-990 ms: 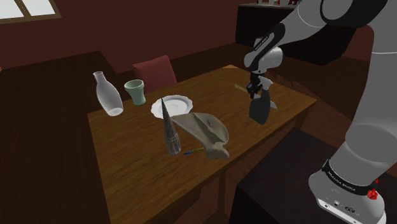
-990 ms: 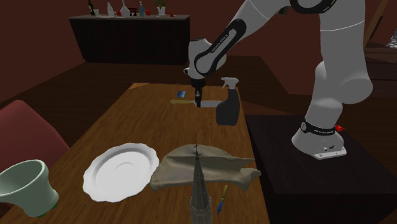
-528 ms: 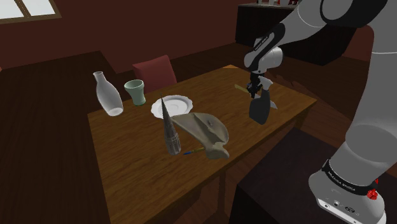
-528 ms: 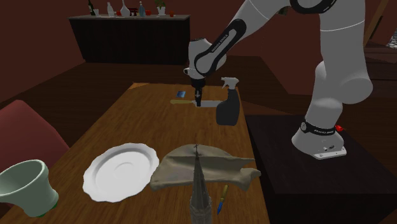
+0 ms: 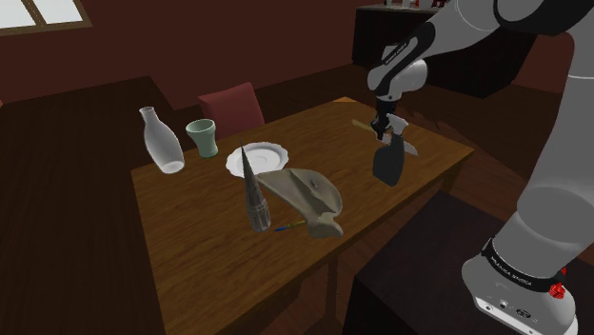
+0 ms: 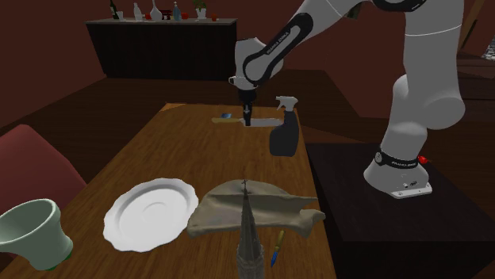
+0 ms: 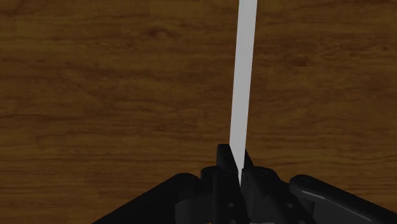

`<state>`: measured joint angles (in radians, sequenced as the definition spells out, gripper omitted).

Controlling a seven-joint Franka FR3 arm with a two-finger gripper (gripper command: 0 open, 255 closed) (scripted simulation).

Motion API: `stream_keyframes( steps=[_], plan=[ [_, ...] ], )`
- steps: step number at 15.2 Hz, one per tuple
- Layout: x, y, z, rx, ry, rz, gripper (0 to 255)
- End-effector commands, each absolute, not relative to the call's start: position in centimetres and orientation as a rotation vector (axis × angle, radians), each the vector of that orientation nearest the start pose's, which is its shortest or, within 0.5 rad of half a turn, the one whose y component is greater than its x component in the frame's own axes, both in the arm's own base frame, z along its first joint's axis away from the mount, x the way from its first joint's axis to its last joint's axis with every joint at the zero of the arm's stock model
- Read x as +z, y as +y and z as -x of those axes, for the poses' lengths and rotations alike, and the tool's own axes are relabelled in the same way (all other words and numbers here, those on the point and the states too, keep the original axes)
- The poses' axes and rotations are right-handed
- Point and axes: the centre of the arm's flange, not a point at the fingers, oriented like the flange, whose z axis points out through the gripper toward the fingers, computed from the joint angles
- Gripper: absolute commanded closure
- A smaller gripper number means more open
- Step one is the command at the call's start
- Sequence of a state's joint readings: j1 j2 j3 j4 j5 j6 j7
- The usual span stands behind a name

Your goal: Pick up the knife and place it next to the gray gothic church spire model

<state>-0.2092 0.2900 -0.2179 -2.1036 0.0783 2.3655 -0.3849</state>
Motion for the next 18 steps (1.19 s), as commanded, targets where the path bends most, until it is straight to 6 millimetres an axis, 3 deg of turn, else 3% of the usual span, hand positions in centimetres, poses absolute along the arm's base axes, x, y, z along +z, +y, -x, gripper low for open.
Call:
stream_keyframes(
  steps=[1, 18],
  plan=[
    [29.3, -23.6, -52.7, 0.034, 0.142, 3.137, 255],
    [38.3, -23.6, -52.7, 0.034, 0.142, 3.137, 255]
  ],
)
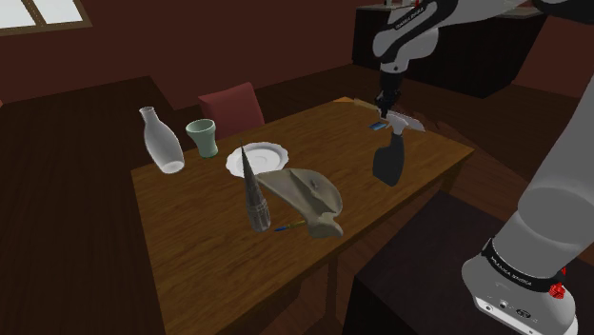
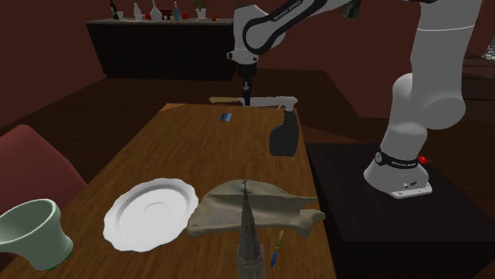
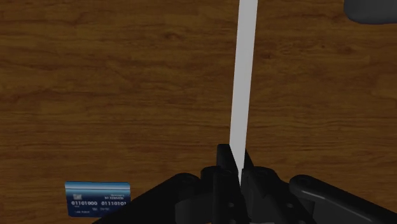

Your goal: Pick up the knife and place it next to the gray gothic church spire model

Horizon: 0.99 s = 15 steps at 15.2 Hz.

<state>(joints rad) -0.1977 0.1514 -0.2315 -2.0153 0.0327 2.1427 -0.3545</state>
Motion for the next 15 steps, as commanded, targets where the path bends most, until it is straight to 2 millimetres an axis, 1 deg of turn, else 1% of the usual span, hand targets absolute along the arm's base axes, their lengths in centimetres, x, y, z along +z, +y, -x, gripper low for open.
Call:
stream_keyframes(
  steps=[1, 15],
  plan=[
    [38.8, -23.6, -52.7, 0.034, 0.142, 3.137, 255],
    [46.2, -23.6, -52.7, 0.034, 0.142, 3.137, 255]
  ],
)
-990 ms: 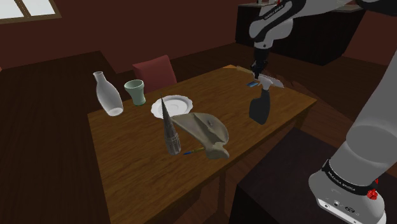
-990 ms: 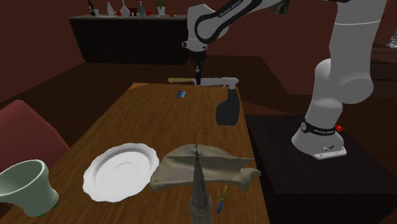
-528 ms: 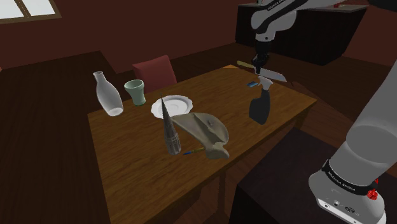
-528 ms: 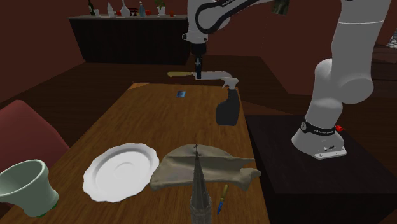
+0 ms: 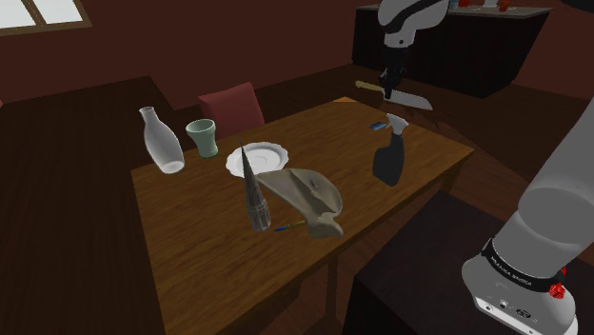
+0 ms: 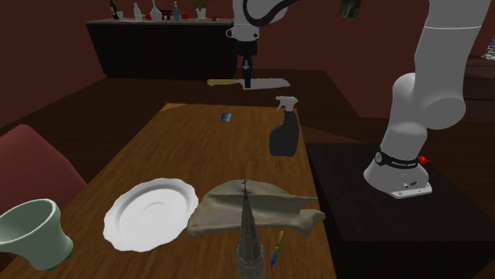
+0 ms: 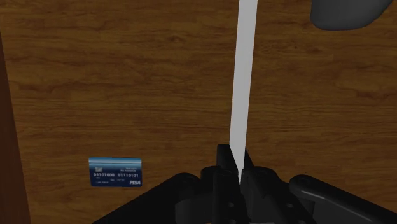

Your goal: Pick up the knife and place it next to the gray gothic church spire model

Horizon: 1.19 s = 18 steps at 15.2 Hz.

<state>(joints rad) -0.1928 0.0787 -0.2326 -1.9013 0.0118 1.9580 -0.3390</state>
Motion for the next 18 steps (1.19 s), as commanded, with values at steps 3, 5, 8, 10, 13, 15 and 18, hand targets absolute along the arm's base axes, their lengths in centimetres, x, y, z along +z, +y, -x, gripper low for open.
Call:
stream_keyframes(
  steps=[3, 5, 8, 10, 13, 15, 18],
  plan=[
    [47.8, -23.6, -52.7, 0.034, 0.142, 3.137, 255],
    [48.9, -23.6, -52.7, 0.034, 0.142, 3.137, 255],
    [50.5, -23.6, -52.7, 0.034, 0.142, 3.137, 255],
    [51.5, -23.6, -52.7, 0.034, 0.142, 3.137, 255],
    [53.1, -23.6, -52.7, 0.034, 0.142, 3.137, 255],
    [54.1, -23.6, -52.7, 0.034, 0.142, 3.137, 255],
    [55.7, -23.6, -52.7, 0.034, 0.142, 3.137, 255]
  ],
)
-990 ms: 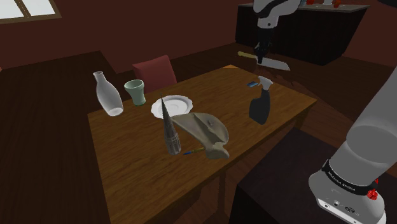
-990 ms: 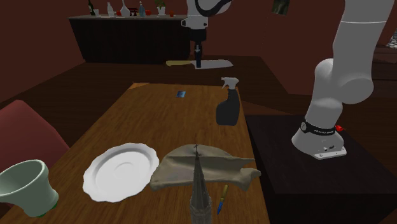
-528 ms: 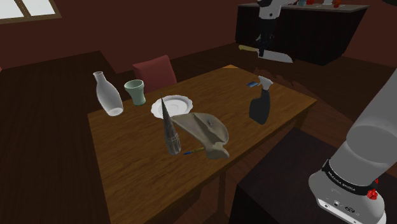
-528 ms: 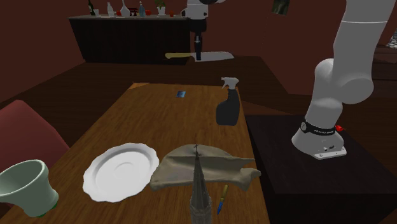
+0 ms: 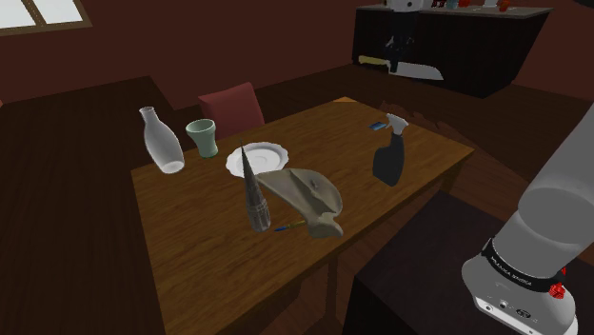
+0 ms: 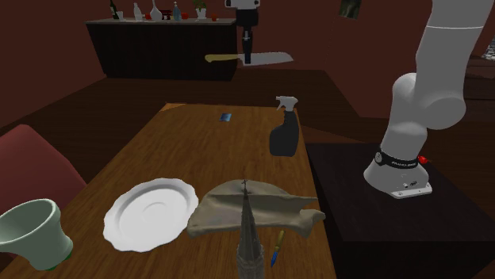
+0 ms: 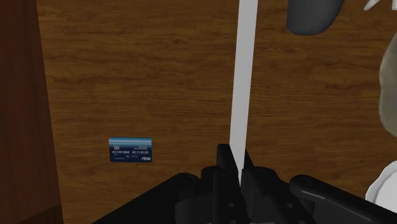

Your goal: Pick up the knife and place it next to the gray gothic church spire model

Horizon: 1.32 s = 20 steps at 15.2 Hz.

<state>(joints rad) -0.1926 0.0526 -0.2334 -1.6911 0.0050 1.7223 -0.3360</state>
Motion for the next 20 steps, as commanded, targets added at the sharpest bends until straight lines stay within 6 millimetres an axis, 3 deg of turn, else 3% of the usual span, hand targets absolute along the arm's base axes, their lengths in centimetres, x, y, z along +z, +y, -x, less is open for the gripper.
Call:
stream_keyframes(
  steps=[1, 11, 20],
  plan=[
    [56.3, -23.6, -52.7, 0.034, 0.142, 3.137, 255],
    [61.5, -23.6, -52.7, 0.034, 0.142, 3.137, 255],
    [61.5, -11.7, -52.0, 0.034, 0.142, 3.137, 255]
  ],
)
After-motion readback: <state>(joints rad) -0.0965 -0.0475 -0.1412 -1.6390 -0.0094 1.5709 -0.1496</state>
